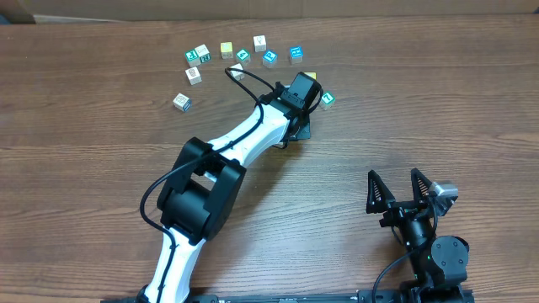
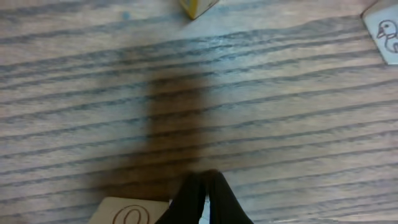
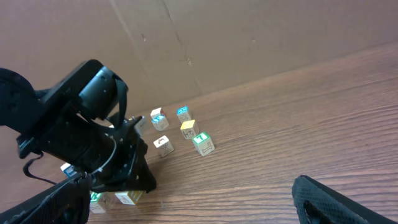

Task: Form a horizontal line
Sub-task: 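Raise the left gripper up from the placed blocks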

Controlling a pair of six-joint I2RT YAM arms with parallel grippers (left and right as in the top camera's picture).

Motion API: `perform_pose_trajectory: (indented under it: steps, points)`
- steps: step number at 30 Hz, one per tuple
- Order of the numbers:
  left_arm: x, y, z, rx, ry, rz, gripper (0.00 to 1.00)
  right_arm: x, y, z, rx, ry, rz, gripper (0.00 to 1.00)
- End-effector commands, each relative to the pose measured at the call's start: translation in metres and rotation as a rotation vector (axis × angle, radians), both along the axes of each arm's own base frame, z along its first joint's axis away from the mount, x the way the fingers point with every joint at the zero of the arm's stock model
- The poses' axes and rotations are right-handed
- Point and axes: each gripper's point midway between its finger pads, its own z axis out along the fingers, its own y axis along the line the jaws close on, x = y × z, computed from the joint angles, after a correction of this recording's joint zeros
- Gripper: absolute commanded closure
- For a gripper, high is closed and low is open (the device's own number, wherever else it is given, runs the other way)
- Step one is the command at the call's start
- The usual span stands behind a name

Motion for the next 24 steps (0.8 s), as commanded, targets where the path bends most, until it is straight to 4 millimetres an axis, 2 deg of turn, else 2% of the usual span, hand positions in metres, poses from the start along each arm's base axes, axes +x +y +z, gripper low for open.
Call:
perform_pose_trajectory:
  steps: [1, 13, 24]
  points:
    - [-0.005, 0.002, -0.015, 0.032, 0.021, 0.005, 0.96, 0.000, -0.001, 0.003, 0.004, -0.015, -0.004, 0.00]
    - [0.001, 0.008, -0.010, 0.067, -0.015, 0.022, 0.96, 0.000, -0.001, 0.003, 0.004, -0.015, -0.004, 0.00]
    - [0.009, 0.007, 0.016, 0.101, -0.045, 0.028, 0.96, 0.000, -0.001, 0.003, 0.004, -0.015, -0.004, 0.00]
